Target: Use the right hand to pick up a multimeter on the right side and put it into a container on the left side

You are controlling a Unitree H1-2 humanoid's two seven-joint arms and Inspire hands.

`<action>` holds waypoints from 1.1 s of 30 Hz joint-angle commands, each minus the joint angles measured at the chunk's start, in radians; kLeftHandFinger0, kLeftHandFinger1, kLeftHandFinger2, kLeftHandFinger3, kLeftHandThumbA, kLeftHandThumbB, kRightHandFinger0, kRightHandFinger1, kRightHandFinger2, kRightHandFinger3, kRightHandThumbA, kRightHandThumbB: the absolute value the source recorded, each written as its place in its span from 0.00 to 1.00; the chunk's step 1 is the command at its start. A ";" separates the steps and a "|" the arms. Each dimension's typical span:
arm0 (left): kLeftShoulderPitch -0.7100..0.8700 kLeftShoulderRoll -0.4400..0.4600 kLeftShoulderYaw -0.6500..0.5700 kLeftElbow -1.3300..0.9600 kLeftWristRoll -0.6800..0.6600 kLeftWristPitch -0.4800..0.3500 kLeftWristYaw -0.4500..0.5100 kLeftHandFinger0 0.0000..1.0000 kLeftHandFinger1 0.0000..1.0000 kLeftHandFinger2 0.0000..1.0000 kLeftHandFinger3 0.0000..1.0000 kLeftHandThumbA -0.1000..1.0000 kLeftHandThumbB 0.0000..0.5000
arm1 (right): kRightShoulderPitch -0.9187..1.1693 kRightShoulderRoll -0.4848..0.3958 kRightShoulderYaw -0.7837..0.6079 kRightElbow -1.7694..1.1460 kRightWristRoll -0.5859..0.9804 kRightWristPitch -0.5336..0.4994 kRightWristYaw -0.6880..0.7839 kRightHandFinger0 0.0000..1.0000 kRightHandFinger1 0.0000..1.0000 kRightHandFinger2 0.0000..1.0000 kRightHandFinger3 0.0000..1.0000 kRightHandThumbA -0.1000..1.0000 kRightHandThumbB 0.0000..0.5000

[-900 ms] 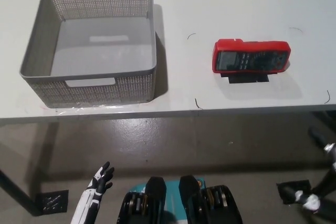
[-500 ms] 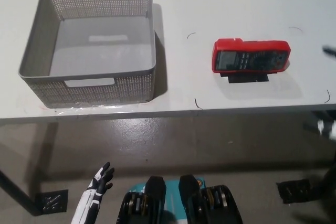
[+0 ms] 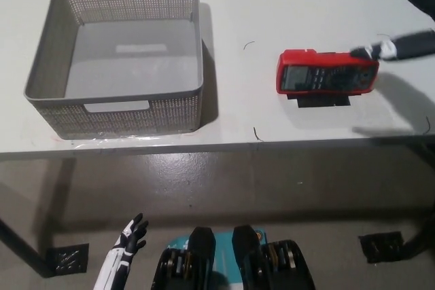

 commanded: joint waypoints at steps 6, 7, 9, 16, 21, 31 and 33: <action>0.003 0.008 -0.009 -0.019 0.001 -0.049 -0.011 1.00 1.00 1.00 1.00 1.00 0.84 | -0.502 0.105 0.274 0.588 -0.200 0.021 0.259 1.00 1.00 1.00 1.00 1.00 1.00; 0.002 0.009 -0.008 -0.019 0.000 -0.048 -0.011 1.00 1.00 1.00 1.00 1.00 0.84 | -0.517 0.118 0.280 0.625 -0.197 0.021 0.254 1.00 1.00 1.00 1.00 0.99 1.00; 0.002 0.009 -0.008 -0.018 -0.005 -0.052 -0.014 1.00 1.00 1.00 1.00 1.00 0.84 | -0.554 0.160 0.286 0.733 -0.185 0.044 0.233 1.00 1.00 1.00 1.00 0.94 1.00; 0.004 0.010 -0.010 -0.020 0.002 -0.052 -0.012 1.00 1.00 1.00 1.00 1.00 0.87 | -0.651 0.263 0.325 1.058 -0.190 -0.058 0.190 1.00 1.00 1.00 1.00 1.00 1.00; 0.006 0.014 -0.015 -0.031 0.005 -0.038 -0.019 1.00 1.00 1.00 1.00 1.00 0.88 | -0.681 0.320 0.319 1.233 -0.166 -0.148 0.178 1.00 1.00 1.00 1.00 1.00 0.92; 0.002 0.022 -0.018 -0.036 -0.010 -0.046 -0.038 1.00 1.00 1.00 1.00 1.00 0.88 | -0.676 0.374 0.297 1.353 -0.180 -0.140 0.135 1.00 1.00 1.00 1.00 0.98 0.94; 0.000 0.024 -0.020 -0.044 -0.004 -0.036 -0.039 1.00 1.00 1.00 1.00 1.00 0.89 | -0.669 0.377 0.306 1.357 -0.196 -0.142 0.129 1.00 1.00 1.00 1.00 1.00 0.93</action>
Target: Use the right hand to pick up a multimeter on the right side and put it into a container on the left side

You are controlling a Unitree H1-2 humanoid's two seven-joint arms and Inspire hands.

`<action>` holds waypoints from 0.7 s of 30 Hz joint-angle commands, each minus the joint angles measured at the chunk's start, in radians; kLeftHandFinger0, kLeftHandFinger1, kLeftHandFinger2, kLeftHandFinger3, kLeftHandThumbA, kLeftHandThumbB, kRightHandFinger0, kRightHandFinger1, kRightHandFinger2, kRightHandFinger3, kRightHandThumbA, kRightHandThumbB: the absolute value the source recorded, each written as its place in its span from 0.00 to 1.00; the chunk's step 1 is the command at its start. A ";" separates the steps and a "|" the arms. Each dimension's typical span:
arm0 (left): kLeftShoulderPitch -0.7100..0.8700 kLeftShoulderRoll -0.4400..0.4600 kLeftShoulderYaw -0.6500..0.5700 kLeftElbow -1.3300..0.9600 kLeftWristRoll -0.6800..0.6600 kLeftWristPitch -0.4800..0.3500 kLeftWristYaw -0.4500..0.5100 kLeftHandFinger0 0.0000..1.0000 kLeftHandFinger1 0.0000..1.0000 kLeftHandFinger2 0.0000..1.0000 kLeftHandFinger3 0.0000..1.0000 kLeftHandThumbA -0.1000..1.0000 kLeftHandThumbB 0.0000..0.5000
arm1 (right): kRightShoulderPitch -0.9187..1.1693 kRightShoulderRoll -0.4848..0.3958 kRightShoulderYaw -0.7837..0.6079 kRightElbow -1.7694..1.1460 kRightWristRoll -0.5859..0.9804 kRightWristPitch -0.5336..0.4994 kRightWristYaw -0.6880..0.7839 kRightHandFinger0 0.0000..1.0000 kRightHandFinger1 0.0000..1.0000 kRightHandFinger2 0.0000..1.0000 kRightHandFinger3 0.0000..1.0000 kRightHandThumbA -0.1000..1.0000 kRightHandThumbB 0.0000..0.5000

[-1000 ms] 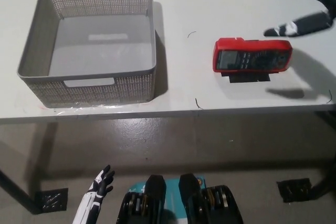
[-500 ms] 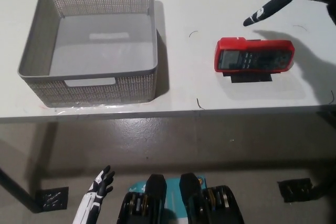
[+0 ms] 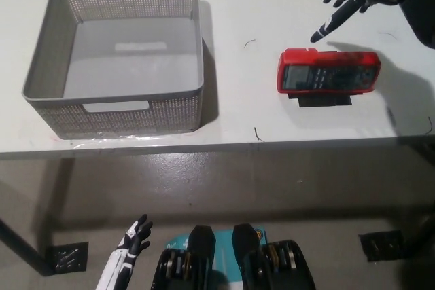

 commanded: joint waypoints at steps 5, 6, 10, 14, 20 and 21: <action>-0.004 0.014 -0.009 -0.042 -0.007 -0.025 -0.025 1.00 1.00 1.00 1.00 1.00 0.86 | -0.046 0.001 -0.008 0.016 -0.047 -0.042 -0.054 1.00 1.00 1.00 1.00 1.00 0.99; -0.003 0.013 -0.009 -0.042 -0.007 -0.025 -0.026 1.00 1.00 1.00 1.00 1.00 0.86 | -0.040 0.005 0.000 0.017 -0.058 -0.041 -0.066 1.00 1.00 1.00 1.00 0.98 1.00; 0.003 0.009 -0.009 -0.050 -0.012 -0.009 -0.030 1.00 1.00 1.00 1.00 1.00 0.87 | -0.021 0.013 -0.009 0.029 -0.059 -0.036 -0.070 1.00 1.00 1.00 1.00 0.95 1.00; -0.004 0.011 -0.010 -0.044 -0.015 -0.015 -0.035 1.00 1.00 1.00 1.00 1.00 0.89 | 0.014 0.023 0.033 0.031 -0.114 -0.036 -0.125 1.00 1.00 1.00 1.00 0.97 1.00; -0.009 0.011 -0.021 -0.051 -0.005 -0.007 -0.045 1.00 1.00 1.00 1.00 1.00 0.88 | 0.100 0.040 0.048 0.046 -0.123 -0.061 -0.104 1.00 1.00 1.00 1.00 0.91 1.00; -0.008 0.012 -0.023 -0.053 -0.005 -0.006 -0.048 1.00 1.00 1.00 1.00 1.00 0.86 | 0.112 0.043 0.053 0.047 -0.130 -0.062 -0.104 1.00 1.00 1.00 1.00 0.93 1.00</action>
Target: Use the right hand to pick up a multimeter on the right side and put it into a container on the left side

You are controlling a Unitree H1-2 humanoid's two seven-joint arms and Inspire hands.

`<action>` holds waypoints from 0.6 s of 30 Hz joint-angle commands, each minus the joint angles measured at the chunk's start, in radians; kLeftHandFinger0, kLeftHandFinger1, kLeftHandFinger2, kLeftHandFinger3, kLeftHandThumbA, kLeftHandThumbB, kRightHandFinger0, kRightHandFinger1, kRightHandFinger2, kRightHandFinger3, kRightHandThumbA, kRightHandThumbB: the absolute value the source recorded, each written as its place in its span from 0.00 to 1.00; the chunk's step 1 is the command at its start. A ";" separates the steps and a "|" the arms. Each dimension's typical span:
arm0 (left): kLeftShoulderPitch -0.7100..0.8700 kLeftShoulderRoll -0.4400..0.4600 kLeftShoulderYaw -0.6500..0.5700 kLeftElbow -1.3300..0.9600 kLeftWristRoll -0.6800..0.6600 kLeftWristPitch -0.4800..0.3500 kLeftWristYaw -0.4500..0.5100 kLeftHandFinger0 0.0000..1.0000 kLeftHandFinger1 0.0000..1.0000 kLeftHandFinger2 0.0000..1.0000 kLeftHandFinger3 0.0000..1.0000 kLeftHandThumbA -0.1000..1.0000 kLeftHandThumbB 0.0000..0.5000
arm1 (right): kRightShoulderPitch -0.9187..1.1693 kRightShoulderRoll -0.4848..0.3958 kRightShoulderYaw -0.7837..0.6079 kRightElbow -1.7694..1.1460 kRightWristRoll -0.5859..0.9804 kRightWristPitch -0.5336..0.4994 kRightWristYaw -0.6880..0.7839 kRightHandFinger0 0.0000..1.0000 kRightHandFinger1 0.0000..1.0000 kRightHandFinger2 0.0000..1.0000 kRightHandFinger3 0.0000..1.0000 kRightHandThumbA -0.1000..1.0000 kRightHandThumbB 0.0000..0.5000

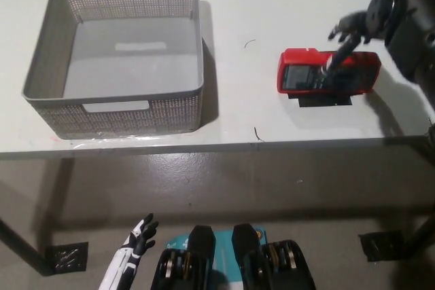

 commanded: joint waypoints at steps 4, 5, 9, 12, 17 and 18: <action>-0.007 0.008 -0.020 -0.041 -0.012 0.003 -0.029 1.00 1.00 1.00 1.00 1.00 0.84 | 0.070 0.021 0.031 0.011 -0.069 -0.039 -0.077 1.00 1.00 1.00 1.00 0.96 1.00; -0.010 0.008 -0.021 -0.036 -0.013 -0.003 -0.028 1.00 1.00 1.00 1.00 1.00 0.85 | 0.081 0.023 0.032 0.011 -0.072 -0.045 -0.081 1.00 1.00 1.00 1.00 0.96 1.00; -0.024 0.010 -0.026 -0.029 0.003 -0.016 -0.024 1.00 1.00 1.00 1.00 1.00 0.86 | 0.144 0.035 0.002 0.017 -0.052 -0.033 -0.147 1.00 1.00 1.00 1.00 0.85 1.00; -0.030 0.009 -0.031 -0.023 0.006 -0.016 -0.027 1.00 1.00 1.00 1.00 1.00 0.84 | 0.184 0.038 -0.039 0.019 -0.026 -0.007 -0.203 1.00 1.00 1.00 1.00 0.79 1.00; -0.040 0.017 -0.035 -0.017 0.010 -0.020 -0.033 1.00 1.00 1.00 1.00 1.00 0.81 | 0.258 0.045 -0.112 0.010 -0.010 -0.079 -0.482 1.00 1.00 1.00 1.00 0.57 0.94; -0.042 0.015 -0.035 -0.015 0.007 -0.019 -0.034 1.00 1.00 1.00 1.00 1.00 0.81 | 0.272 0.043 -0.113 0.005 -0.020 -0.104 -0.563 0.98 1.00 1.00 1.00 0.48 0.80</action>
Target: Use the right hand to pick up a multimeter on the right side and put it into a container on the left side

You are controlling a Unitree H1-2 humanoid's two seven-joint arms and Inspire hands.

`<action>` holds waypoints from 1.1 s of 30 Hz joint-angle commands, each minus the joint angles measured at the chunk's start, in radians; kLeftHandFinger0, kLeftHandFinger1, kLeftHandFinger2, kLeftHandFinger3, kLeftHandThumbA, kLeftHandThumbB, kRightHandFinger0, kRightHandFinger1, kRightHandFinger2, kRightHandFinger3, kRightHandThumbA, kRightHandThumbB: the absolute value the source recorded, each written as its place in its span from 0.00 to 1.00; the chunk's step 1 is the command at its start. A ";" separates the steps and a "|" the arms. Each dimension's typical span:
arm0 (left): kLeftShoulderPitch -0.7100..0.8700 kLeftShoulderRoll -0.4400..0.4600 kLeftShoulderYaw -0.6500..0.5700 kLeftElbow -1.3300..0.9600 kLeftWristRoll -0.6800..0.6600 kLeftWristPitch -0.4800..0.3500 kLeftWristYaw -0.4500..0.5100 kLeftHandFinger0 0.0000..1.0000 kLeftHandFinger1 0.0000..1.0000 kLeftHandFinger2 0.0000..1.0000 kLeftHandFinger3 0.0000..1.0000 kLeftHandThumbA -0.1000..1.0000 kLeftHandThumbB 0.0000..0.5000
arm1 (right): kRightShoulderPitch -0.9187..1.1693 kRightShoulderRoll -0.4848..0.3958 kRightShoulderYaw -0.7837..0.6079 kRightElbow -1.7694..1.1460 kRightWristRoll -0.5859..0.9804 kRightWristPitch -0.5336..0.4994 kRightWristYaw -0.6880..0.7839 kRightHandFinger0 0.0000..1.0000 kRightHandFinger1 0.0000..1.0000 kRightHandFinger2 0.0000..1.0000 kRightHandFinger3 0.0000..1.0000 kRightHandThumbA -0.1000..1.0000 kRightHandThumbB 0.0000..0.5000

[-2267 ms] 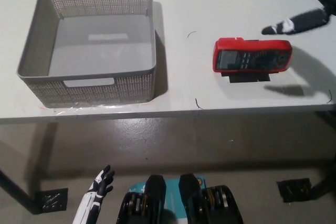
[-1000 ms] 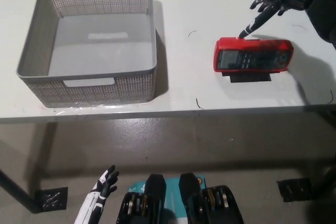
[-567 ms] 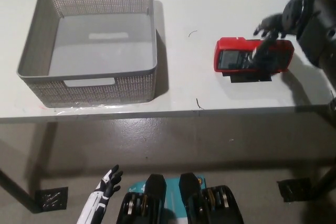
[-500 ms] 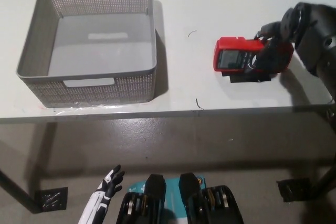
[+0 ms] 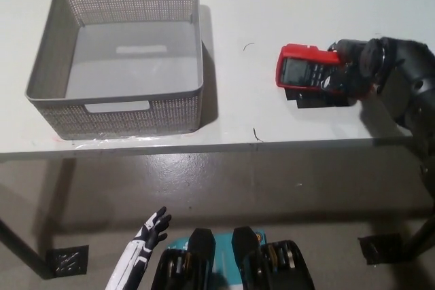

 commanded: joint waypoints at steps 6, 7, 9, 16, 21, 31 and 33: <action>-0.026 0.016 -0.009 -0.005 0.006 -0.026 -0.017 1.00 1.00 1.00 1.00 1.00 0.79 | 0.163 0.013 -0.086 0.014 0.034 -0.158 -0.428 0.00 0.39 0.72 0.61 0.00 0.30; -0.027 0.015 -0.010 -0.003 0.009 -0.025 -0.016 1.00 1.00 1.00 1.00 1.00 0.79 | 0.164 0.011 -0.101 0.015 0.044 -0.161 -0.433 0.02 0.49 0.84 0.74 0.00 0.33; -0.028 0.013 -0.010 -0.002 0.011 -0.022 -0.012 1.00 1.00 1.00 1.00 1.00 0.80 | 0.164 0.007 -0.125 0.016 0.058 -0.167 -0.439 0.00 0.53 0.84 0.83 0.00 0.31; -0.037 0.017 -0.012 0.004 0.004 -0.018 -0.017 1.00 1.00 1.00 1.00 1.00 0.81 | 0.158 -0.015 -0.253 0.022 0.121 -0.202 -0.452 0.02 0.52 0.81 0.73 0.00 0.30; -0.036 0.023 -0.014 0.009 -0.003 -0.021 -0.024 1.00 1.00 1.00 1.00 1.00 0.80 | 0.144 -0.023 -0.358 0.019 0.183 -0.203 -0.450 0.00 0.52 0.90 0.88 0.00 0.32; -0.027 0.017 -0.006 0.017 0.006 -0.025 -0.003 1.00 1.00 1.00 1.00 1.00 0.82 | -0.031 0.000 -0.894 -0.012 0.605 -0.141 -0.303 0.00 0.47 0.84 0.82 0.00 0.25; -0.025 0.017 -0.005 0.019 0.007 -0.029 -0.001 1.00 1.00 1.00 1.00 1.00 0.81 | -0.059 0.003 -0.960 -0.012 0.643 -0.107 -0.298 0.00 0.42 0.83 0.87 0.00 0.27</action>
